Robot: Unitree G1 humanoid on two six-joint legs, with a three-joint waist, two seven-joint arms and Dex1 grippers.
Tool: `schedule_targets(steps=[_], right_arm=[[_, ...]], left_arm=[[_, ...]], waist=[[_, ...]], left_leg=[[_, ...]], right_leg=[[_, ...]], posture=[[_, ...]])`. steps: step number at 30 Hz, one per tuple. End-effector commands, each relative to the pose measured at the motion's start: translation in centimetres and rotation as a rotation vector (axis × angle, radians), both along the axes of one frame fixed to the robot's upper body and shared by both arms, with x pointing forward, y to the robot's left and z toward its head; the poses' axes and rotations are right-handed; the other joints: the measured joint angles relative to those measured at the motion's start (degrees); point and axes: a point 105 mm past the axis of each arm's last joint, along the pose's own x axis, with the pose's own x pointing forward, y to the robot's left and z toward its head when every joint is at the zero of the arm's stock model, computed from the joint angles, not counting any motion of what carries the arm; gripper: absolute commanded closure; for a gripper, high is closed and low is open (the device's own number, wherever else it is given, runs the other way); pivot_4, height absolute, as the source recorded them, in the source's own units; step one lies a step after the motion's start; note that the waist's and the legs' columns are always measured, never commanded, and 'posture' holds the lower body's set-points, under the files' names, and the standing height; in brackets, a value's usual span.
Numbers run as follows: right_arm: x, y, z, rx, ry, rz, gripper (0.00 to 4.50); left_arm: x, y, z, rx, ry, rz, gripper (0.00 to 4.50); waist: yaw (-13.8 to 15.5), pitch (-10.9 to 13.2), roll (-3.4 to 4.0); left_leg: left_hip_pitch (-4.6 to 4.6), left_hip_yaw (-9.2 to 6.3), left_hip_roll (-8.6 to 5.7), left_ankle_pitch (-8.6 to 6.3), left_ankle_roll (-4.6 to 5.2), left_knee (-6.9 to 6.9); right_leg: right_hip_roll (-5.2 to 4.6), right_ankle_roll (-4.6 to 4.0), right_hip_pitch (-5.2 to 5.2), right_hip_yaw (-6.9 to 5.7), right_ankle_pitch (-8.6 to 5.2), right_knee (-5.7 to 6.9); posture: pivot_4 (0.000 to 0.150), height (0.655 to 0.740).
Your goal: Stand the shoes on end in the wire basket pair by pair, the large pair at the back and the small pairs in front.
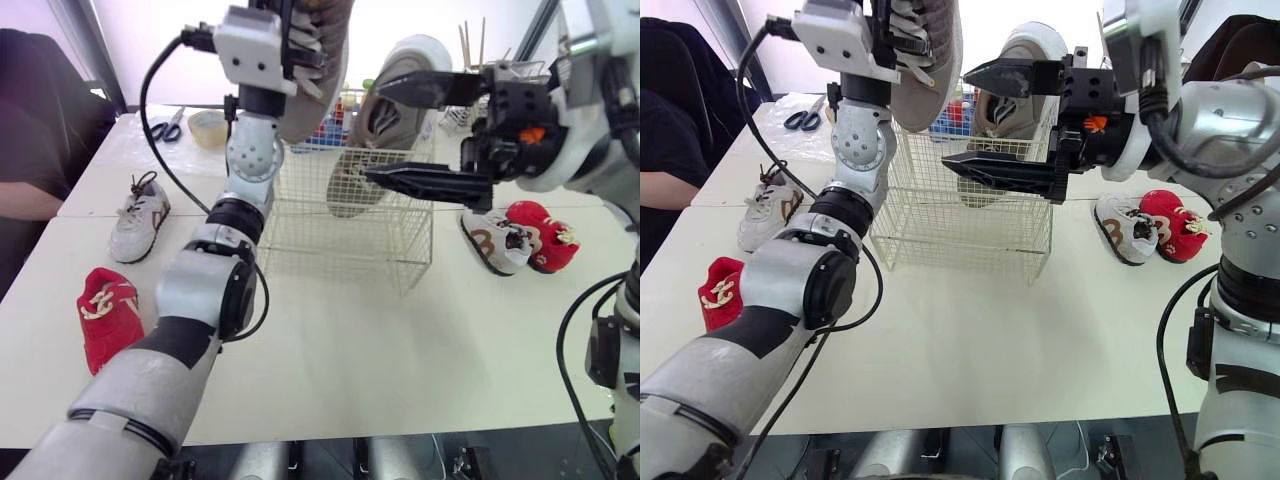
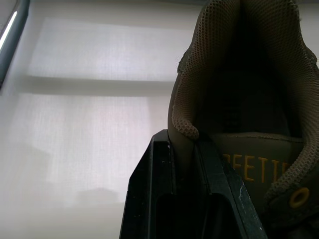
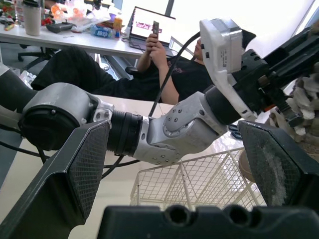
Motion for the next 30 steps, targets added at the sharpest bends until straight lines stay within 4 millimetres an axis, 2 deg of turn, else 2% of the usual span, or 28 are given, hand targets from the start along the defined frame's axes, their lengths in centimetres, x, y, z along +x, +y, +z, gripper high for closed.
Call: schedule_targets(steps=[1, 4, 7, 13, 21, 26, 30], right_arm=[[-0.6, 0.0, 1.0, 0.012, -0.051, 0.007, 0.00], [-0.5, 0.1, 1.0, 0.016, -0.055, 0.015, 0.00], [-0.4, 0.2, 1.1, 0.018, -0.059, 0.021, 0.00], [-0.3, 0.3, 1.2, 0.023, -0.067, 0.029, 0.00], [-0.3, 0.5, 1.2, 0.024, -0.074, 0.036, 0.00], [-0.3, 0.6, 1.2, 0.026, -0.079, 0.026, 0.00], [-0.4, 0.5, 1.1, 0.027, -0.079, 0.014, 0.00]], left_arm=[[3.6, 1.7, -5.2, -0.056, 0.282, 0.035, 4.48], [4.3, 2.9, -6.1, -0.093, 0.342, 0.075, 4.48], [4.3, 3.4, -6.2, -0.107, 0.341, 0.096, 4.48], [1.2, 1.9, -5.0, 0.037, 0.079, 0.181, 4.48], [0.3, 0.7, -3.3, 0.035, -0.013, 0.228, 4.48], [1.6, 0.0, -4.5, 0.051, 0.097, 0.196, 4.48], [2.5, 0.3, -5.8, 0.041, 0.186, 0.170, 4.48]], waist=[[0.00, -0.35, 0.11], [0.04, -0.84, 0.24], [0.58, -1.05, 0.24], [1.85, -1.09, 0.25], [1.37, -1.08, 0.24], [1.30, -1.06, 0.26], [1.37, -1.06, 0.26]], left_leg=[[0.05, 0.00, 0.00, -0.01, 0.00, 0.00], [0.26, 0.00, 0.00, -0.04, 0.05, 0.00], [0.40, -0.04, 0.00, -0.06, 0.06, 0.00], [0.43, -0.04, 0.00, -0.09, 0.09, 0.02], [-0.03, 0.01, -0.03, -0.14, 0.18, 0.03], [-0.21, 0.10, 0.02, -0.13, 0.17, -0.10], [-0.22, 0.12, 0.01, -0.14, 0.18, -0.09]], right_leg=[[0.00, 0.00, 0.07, 0.00, 0.00, -0.03], [0.00, 0.01, 0.31, -0.02, 0.00, -0.12], [0.01, 0.01, 0.55, -0.04, -0.01, -0.25], [0.02, 0.24, 0.57, -0.03, 0.13, -0.62], [-0.05, 0.43, 0.34, 0.00, 0.27, -0.81], [-0.03, 0.43, -0.01, -0.01, 0.27, -0.74], [-0.06, 0.43, 0.02, -0.01, 0.27, -0.79]], posture=[[0.150, 0.7400], [0.150, 0.7400], [0.150, 0.7400], [0.150, 0.7400], [0.150, 0.7400], [0.150, 0.7400], [0.150, 0.7400]])
